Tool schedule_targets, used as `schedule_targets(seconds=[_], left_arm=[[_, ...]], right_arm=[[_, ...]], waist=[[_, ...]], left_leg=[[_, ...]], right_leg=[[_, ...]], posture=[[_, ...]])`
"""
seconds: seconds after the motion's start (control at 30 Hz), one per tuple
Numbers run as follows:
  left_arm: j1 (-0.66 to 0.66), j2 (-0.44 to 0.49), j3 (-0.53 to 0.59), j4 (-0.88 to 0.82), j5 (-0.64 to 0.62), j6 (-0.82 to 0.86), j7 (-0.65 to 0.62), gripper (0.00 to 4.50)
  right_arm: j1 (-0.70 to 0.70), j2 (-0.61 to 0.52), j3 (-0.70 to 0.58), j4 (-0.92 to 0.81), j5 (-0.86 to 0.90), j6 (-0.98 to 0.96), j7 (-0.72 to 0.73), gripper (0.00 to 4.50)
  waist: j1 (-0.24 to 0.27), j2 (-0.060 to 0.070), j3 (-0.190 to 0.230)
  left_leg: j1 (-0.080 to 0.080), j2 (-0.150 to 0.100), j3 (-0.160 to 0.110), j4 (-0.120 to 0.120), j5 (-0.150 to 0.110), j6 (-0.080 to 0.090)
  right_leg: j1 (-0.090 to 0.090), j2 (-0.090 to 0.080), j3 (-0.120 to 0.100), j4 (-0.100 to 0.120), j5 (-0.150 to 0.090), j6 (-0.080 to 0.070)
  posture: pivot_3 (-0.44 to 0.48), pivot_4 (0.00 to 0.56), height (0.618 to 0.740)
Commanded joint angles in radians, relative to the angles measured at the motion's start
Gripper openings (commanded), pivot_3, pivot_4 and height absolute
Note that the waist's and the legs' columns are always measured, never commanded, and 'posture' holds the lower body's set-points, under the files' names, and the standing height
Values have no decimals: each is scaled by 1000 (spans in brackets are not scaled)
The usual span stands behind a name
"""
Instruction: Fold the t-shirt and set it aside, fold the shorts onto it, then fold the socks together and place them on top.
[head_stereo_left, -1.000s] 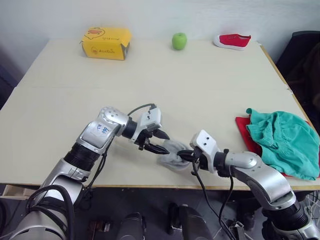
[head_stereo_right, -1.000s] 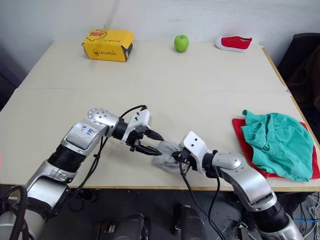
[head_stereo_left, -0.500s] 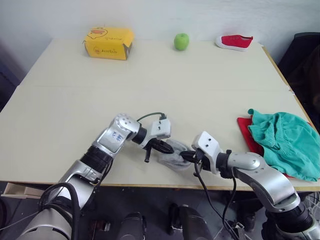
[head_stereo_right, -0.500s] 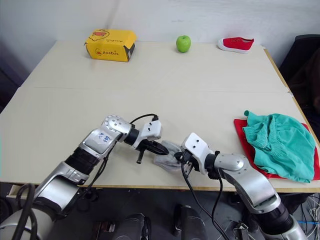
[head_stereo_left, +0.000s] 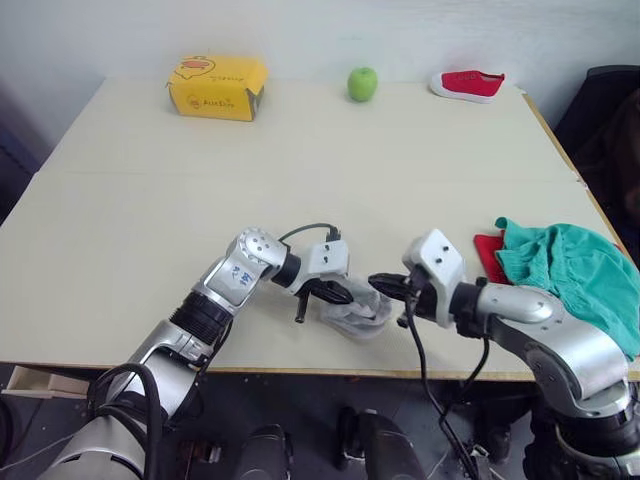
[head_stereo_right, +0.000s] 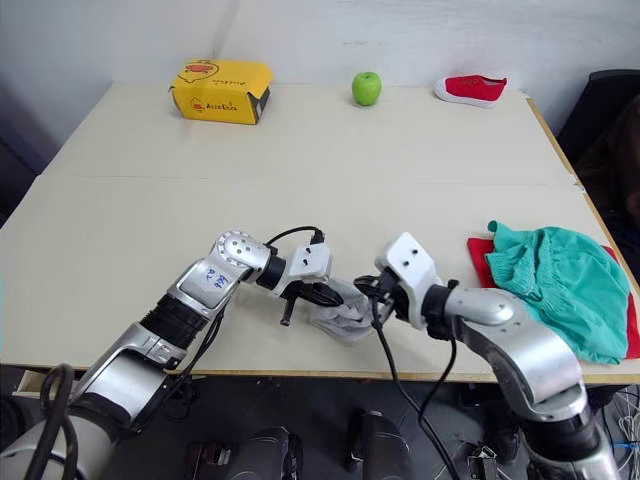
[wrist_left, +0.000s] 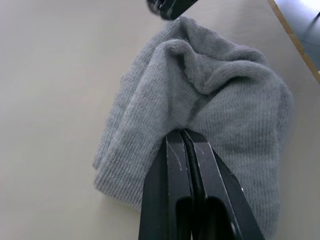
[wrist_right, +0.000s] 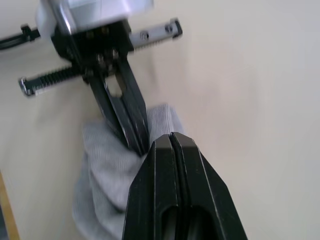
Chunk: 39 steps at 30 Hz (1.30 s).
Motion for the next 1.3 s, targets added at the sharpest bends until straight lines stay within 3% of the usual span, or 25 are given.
schedule_targets(seconds=[0.03, 0.2, 0.33, 0.5, 0.63, 0.73, 0.87, 1.03, 1.13, 1.3], left_arm=[[23, 9, -22, 8, 48, 9, 7, 35], [15, 6, -15, 5, 46, 13, 10, 35], [19, 3, -12, -2, 45, 15, 13, 35], [28, 4, -14, -5, 49, 5, 14, 35], [29, -1, -20, -12, 58, -3, 14, 35], [34, -4, -25, -27, 66, -6, 18, 0], [46, -3, -24, -43, 72, -2, 21, 0], [54, 1, -21, -62, 77, 9, 25, 0], [55, 1, -19, -73, 79, 18, 27, 0], [50, 2, -13, -76, 81, 26, 29, 0]], right_arm=[[13, 13, 62, 18, -32, -23, -23, 0], [71, -19, 139, 78, -97, -66, -17, 0], [139, -99, 112, 55, -102, -93, 25, 0], [209, -137, -38, -21, 28, -34, 68, 0], [257, -76, -256, -54, 314, 195, 61, 0], [241, -2, -411, 1, 528, 406, -7, 465], [157, 138, -568, 168, 689, 624, -175, 1814], [92, 231, -608, 399, 913, 633, -468, 3420], [87, 230, -567, 486, 1066, 593, -639, 4362], [106, 143, -368, 547, 1397, 388, -894, 4439]], waist=[[-1, 0, 0], [-1, 0, 0], [1, 0, 0], [0, 0, 0], [0, 0, 0], [0, 0, 0], [0, 1, -1], [-3, 2, -1], [-3, 4, -2], [-5, 4, -2]], left_leg=[[0, 0, 0, 0, 0, 0], [0, 0, 1, 0, 0, 0], [0, -1, 1, 0, -1, 2], [0, 0, 1, 0, -2, 4], [0, 0, 1, 0, -2, 4], [0, 0, 1, 0, -2, 4], [1, 0, 1, 0, -2, 5], [1, 0, 1, 0, -2, 4], [1, 0, 2, 0, 0, 1], [1, 0, 2, 0, -1, 2]], right_leg=[[0, 0, 0, 0, 0, 0], [0, 0, 0, 0, 0, 0], [0, 0, 0, 0, 0, 0], [0, 0, 0, -1, 0, 0], [0, 0, 0, 0, 0, 0], [0, 0, 0, 0, 0, 0], [1, -1, 1, 0, 1, 0], [0, -2, 0, 1, 1, 0], [0, -2, 1, 1, 1, 0], [0, -2, 1, 1, 1, 0]], posture=[[0, 150, 740], [0, 150, 740], [0, 150, 740], [0, 150, 740], [0, 150, 740], [0, 150, 740], [0, 150, 740], [0, 150, 740], [0, 150, 740], [0, 150, 740]])
